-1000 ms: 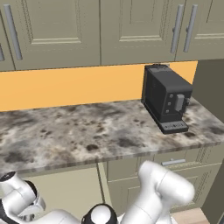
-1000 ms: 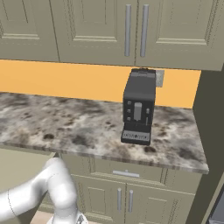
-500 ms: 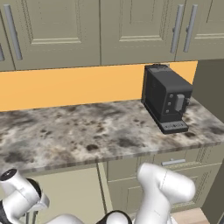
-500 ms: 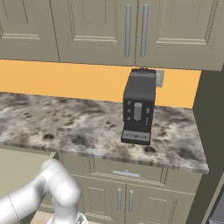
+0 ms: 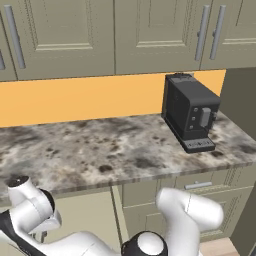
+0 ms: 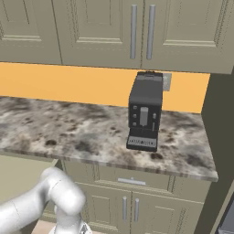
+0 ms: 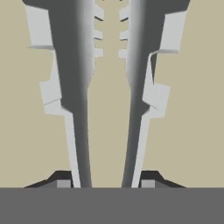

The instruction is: Take the tongs from the drawer on the left and place them on the dining counter next to the tray containing the kebab skewer.

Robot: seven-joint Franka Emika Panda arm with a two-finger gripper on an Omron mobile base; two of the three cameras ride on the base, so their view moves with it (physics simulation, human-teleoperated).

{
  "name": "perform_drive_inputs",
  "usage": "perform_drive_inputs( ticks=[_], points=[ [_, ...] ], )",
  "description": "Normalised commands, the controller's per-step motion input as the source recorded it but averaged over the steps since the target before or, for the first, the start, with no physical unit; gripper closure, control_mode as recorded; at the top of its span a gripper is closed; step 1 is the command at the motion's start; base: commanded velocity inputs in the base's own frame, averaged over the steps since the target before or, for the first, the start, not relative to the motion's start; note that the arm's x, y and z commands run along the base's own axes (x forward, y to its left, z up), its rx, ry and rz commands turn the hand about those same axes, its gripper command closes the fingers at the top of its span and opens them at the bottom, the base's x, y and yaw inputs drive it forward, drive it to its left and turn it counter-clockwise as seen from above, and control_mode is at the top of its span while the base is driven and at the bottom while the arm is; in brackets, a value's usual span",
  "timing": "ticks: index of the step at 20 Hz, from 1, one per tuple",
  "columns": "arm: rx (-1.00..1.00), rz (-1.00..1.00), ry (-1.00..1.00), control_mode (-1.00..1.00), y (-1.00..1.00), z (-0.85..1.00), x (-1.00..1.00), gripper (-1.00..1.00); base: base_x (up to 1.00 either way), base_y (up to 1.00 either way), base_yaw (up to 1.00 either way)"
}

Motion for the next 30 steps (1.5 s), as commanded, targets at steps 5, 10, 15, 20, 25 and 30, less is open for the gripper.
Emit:
perform_drive_inputs(
  ticks=[5,10,15,20,25,30],
  points=[
    [0.03,0.07,0.03,-1.00,-0.28,0.69,0.00,1.00,0.00,0.00,0.00],
    [0.00,0.10,0.00,-1.00,-0.43,0.60,0.00,1.00,0.00,0.00,0.00],
    [0.00,0.12,0.00,-1.00,-0.61,0.51,0.00,1.00,0.00,0.00,0.00],
    [0.03,0.12,0.00,-1.00,-0.60,0.52,0.00,1.00,0.00,0.00,0.00],
    [0.04,0.11,0.00,-1.00,-0.64,0.49,0.10,1.00,0.00,0.00,0.00],
    [0.01,0.09,0.00,-1.00,-0.46,0.22,0.24,1.00,0.00,0.00,0.00]
  ],
)
